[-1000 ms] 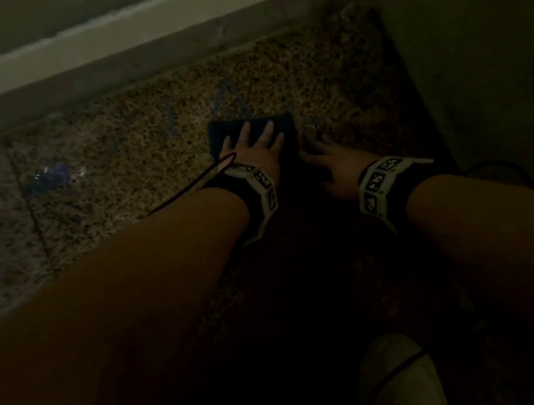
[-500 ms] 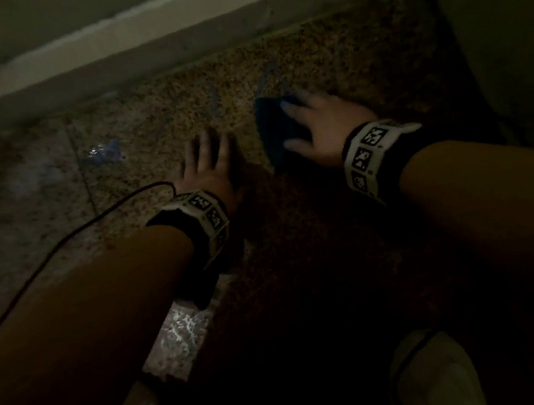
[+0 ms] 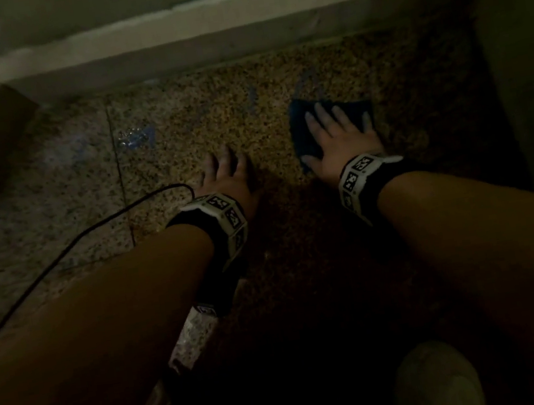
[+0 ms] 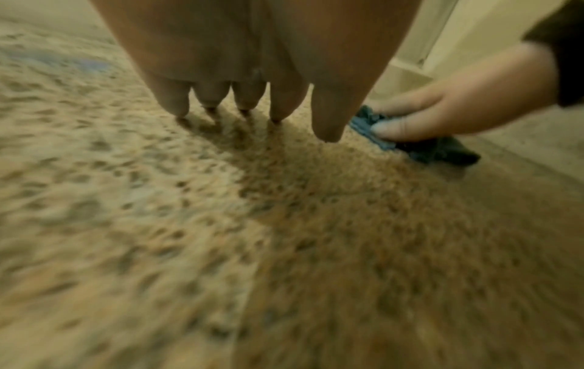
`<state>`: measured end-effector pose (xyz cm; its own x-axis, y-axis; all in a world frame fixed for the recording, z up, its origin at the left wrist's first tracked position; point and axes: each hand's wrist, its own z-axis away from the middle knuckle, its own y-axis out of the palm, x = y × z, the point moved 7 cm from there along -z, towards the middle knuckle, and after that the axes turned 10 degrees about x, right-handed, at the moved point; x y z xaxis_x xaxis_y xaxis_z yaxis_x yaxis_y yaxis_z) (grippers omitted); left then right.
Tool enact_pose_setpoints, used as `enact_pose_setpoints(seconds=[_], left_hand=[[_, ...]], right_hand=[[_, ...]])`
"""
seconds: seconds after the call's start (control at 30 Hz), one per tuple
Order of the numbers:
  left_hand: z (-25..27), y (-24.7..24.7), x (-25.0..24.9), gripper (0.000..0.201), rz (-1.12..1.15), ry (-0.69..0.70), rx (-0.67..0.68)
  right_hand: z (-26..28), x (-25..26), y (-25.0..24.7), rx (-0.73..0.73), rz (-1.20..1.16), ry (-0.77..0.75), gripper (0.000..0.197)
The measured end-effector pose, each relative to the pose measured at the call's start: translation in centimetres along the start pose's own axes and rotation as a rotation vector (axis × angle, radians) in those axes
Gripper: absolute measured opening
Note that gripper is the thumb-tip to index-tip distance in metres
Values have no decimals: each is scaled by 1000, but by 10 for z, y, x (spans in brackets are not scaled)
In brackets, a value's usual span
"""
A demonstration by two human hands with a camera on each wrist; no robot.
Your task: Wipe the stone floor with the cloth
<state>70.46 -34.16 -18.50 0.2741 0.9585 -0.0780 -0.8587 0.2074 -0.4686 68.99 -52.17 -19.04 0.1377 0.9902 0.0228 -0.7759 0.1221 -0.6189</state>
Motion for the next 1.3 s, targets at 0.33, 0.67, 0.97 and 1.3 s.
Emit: enact_pose_setpoints(seconds=[0.33,0.67,0.97,1.3], left_hand=[[6,-9,-8,72,-21,-16,-53],[-3,-14,-37,71,-160,60,-2],[-9,-2,-44,75,-235,67,8],[-16,3,-47,79,-212,22,-20]], right_hand=[[5,-2,7,75,-55,-56,56],[41,-33,58,132,12,-45,56],[6,-45,16,113,-92,-41,57],[-4,-55,2,94,-67,-58,55]])
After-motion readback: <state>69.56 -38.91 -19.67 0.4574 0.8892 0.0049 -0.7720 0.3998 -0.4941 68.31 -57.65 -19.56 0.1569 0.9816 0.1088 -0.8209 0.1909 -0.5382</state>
